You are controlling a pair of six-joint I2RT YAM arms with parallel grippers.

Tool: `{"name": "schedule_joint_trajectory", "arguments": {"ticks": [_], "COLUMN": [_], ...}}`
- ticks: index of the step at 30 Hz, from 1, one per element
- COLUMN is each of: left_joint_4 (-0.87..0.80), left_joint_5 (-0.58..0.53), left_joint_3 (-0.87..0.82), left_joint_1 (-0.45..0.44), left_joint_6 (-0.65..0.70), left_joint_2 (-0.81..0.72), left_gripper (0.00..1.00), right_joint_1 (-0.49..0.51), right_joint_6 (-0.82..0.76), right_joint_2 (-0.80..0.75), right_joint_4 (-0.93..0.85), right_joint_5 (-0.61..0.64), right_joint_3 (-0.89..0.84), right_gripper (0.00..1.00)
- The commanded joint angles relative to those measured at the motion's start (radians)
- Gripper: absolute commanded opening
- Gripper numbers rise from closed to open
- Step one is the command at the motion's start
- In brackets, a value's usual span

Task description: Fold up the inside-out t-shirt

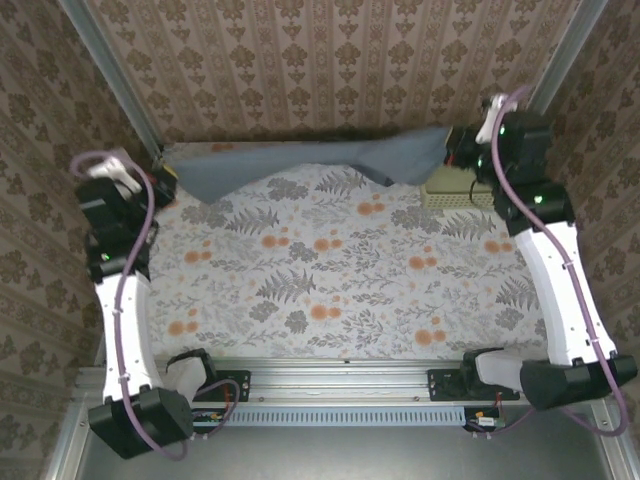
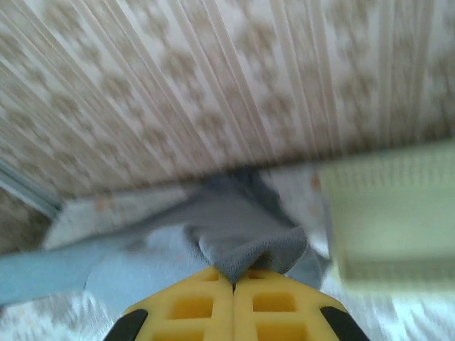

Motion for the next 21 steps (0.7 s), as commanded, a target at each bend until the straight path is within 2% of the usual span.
{"name": "schedule_joint_trajectory", "arguments": {"ticks": [1,5,11,16,21], "left_joint_4": [-0.094,-0.341,-0.624,-0.886,-0.926], "left_joint_5": [0.025,-0.004,-0.056,-0.188,-0.236], "left_joint_3": [-0.146,-0.307,-0.406,-0.371,-0.363], "left_joint_1": [-0.023,-0.026,-0.045,-0.067,-0.068], "left_joint_6": [-0.023,-0.023,-0.112,-0.134,-0.159], "left_joint_2": [-0.192,-0.419,-0.664,-0.713,-0.724], "left_gripper": [0.0,0.0,0.0,0.0,0.0], "right_joint_1": [-0.013,-0.028,-0.041,-0.042,-0.041], "right_joint_6": [0.081,0.163,0.292,0.378,0.402], "right_joint_2": [-0.158,-0.274,-0.445,-0.586,-0.635], "right_joint_4": [-0.091,-0.272,-0.446,-0.522,-0.518], "right_joint_5": [0.033,0.071,0.076,0.084,0.09], "right_joint_3": [-0.187,-0.382,-0.575,-0.654,-0.695], "right_gripper": [0.0,0.0,0.01,0.02,0.02]}}
